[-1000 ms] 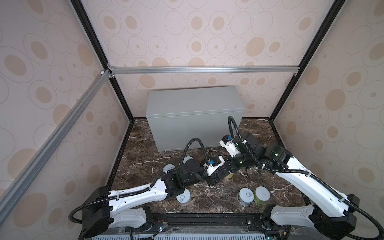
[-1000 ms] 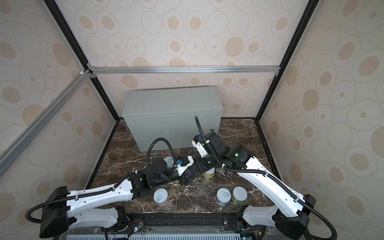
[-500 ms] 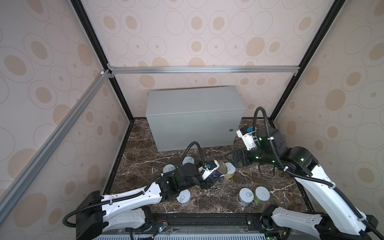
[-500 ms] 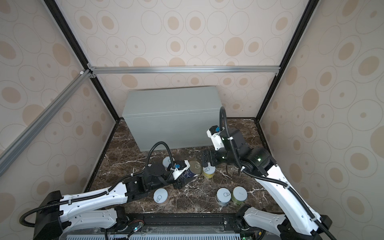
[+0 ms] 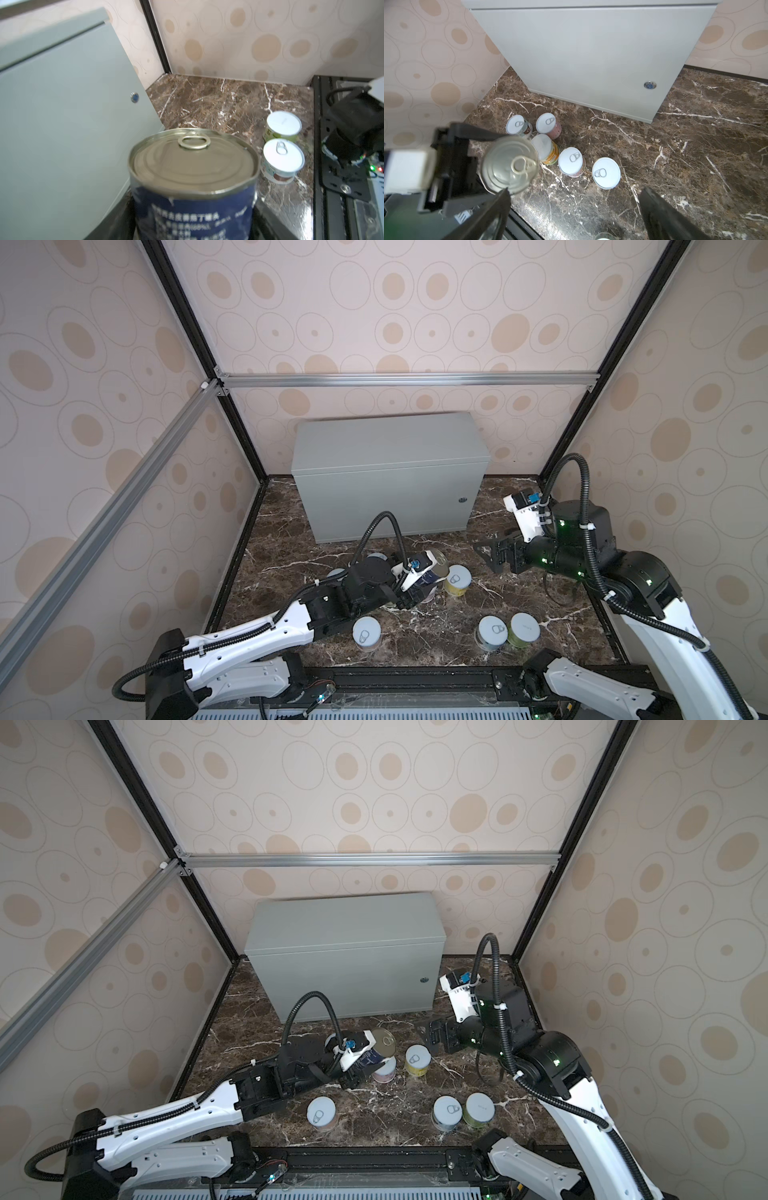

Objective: Place and organize the canned foods onto the counter
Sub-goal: 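Raise the dark-blue can with the left gripper above the grey cabinet top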

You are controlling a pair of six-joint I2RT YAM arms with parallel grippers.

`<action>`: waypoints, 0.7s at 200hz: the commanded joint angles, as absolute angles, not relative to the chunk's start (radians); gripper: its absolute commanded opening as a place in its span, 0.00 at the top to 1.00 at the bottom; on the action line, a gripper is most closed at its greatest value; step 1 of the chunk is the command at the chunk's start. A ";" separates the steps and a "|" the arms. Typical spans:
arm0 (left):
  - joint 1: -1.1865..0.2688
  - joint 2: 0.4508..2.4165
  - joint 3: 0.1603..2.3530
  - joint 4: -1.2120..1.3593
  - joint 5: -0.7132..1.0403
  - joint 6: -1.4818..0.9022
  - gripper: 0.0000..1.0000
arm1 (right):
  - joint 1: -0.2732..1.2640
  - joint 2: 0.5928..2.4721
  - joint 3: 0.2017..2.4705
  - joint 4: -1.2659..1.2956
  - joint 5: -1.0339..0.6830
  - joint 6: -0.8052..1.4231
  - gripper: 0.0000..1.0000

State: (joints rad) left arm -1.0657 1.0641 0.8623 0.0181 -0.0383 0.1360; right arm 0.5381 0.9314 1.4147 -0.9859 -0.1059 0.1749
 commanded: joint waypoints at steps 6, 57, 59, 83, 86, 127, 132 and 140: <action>-0.977 1.064 1.090 0.131 -0.034 0.176 0.40 | 0.536 0.871 1.342 -0.934 -0.129 0.076 0.00; -0.758 1.192 1.354 0.149 0.078 0.147 0.40 | 0.535 0.831 1.238 -0.882 -0.183 0.010 0.00; -0.750 1.198 1.364 0.148 0.077 0.149 0.40 | 0.536 0.829 1.233 -0.880 -0.187 0.007 0.00; -0.646 1.262 1.448 0.164 0.082 0.144 0.41 | 0.536 0.802 1.195 -0.847 -0.231 -0.015 0.00; -0.632 1.268 1.453 0.170 0.085 0.142 0.41 | 0.536 0.799 1.191 -0.842 -0.236 -0.018 0.00; -0.419 1.340 1.484 0.274 0.203 0.048 0.40 | 0.536 0.754 1.144 -0.799 -0.327 -0.060 0.00; -0.393 1.347 1.486 0.275 0.220 0.032 0.40 | 0.535 0.751 1.142 -0.796 -0.335 -0.065 0.00; -0.351 1.360 1.486 0.322 0.259 0.002 0.40 | 0.537 0.749 1.139 -0.795 -0.352 -0.075 0.00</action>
